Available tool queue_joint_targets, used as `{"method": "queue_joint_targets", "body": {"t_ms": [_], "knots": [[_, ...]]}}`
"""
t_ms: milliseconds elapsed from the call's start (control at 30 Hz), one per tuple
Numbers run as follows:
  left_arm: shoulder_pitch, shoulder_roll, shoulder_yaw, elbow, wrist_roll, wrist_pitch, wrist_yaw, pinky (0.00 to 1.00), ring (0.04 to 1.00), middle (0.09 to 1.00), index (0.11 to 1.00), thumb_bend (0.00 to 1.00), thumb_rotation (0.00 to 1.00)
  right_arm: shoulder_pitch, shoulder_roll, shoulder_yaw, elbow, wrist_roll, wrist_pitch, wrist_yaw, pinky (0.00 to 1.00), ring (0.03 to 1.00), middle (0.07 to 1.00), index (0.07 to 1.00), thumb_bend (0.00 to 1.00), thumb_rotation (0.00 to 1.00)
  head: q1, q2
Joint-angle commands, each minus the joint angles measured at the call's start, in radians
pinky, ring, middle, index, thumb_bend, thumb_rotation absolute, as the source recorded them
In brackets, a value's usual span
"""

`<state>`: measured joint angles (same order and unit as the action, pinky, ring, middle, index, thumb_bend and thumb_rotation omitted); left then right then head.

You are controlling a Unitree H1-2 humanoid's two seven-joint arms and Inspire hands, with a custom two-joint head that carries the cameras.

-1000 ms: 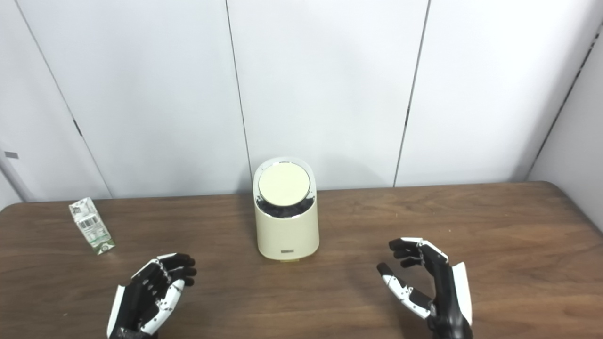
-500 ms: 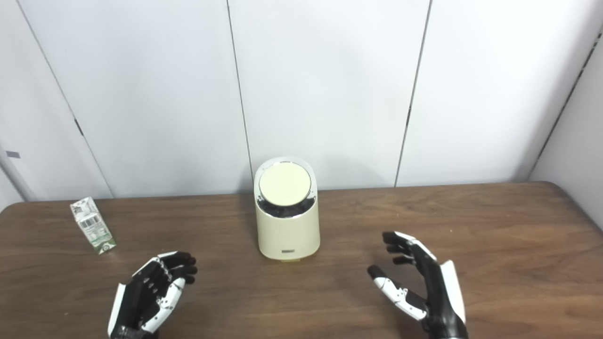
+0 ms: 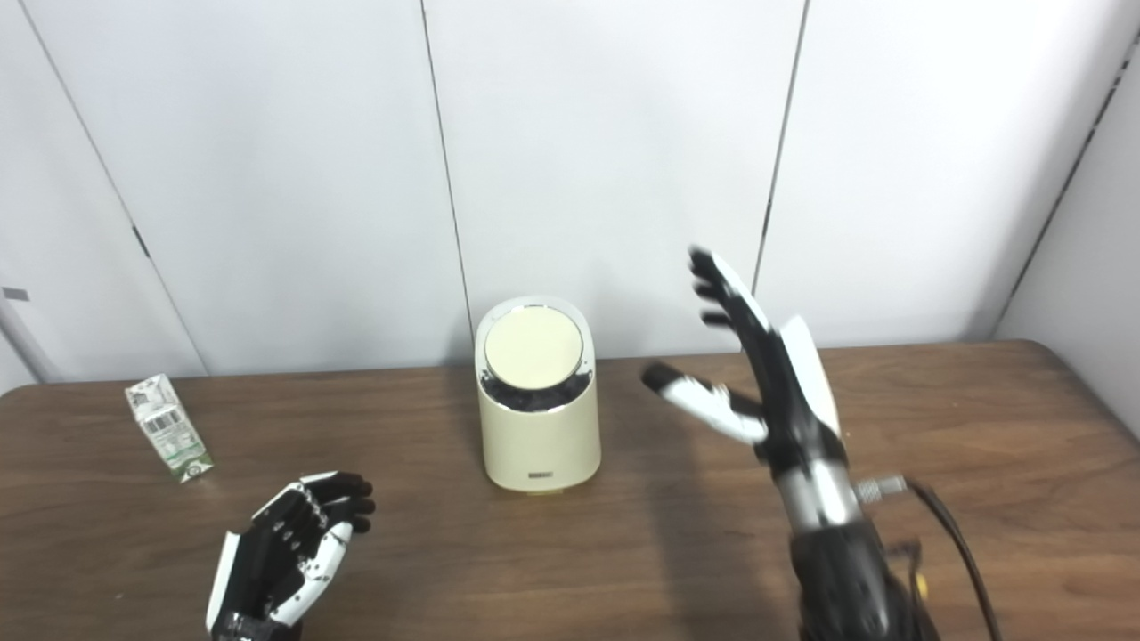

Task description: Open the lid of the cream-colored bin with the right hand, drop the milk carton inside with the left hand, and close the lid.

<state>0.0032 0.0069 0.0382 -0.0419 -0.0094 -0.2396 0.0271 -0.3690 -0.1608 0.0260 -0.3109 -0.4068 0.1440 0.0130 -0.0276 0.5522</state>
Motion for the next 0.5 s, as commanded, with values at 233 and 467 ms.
{"method": "queue_joint_targets", "body": {"t_ms": [233, 467], "knots": [[0.006, -0.007, -0.005, -0.022, 0.013, -0.010, 0.005, 0.56, 0.609, 0.640, 0.632, 0.27, 0.19, -0.183, 0.020, 0.075, 0.104, -0.088, 0.106, 0.021, 0.77, 0.898, 0.934, 0.941, 0.83, 0.67, 0.008, 0.008], [0.017, -0.017, -0.011, -0.053, 0.031, 0.022, 0.012, 0.58, 0.612, 0.644, 0.633, 0.27, 0.21, -0.278, 0.024, 0.163, 0.246, -0.217, 0.130, -0.005, 0.67, 0.832, 0.913, 0.937, 0.86, 0.60, 0.019, 0.013]]}}
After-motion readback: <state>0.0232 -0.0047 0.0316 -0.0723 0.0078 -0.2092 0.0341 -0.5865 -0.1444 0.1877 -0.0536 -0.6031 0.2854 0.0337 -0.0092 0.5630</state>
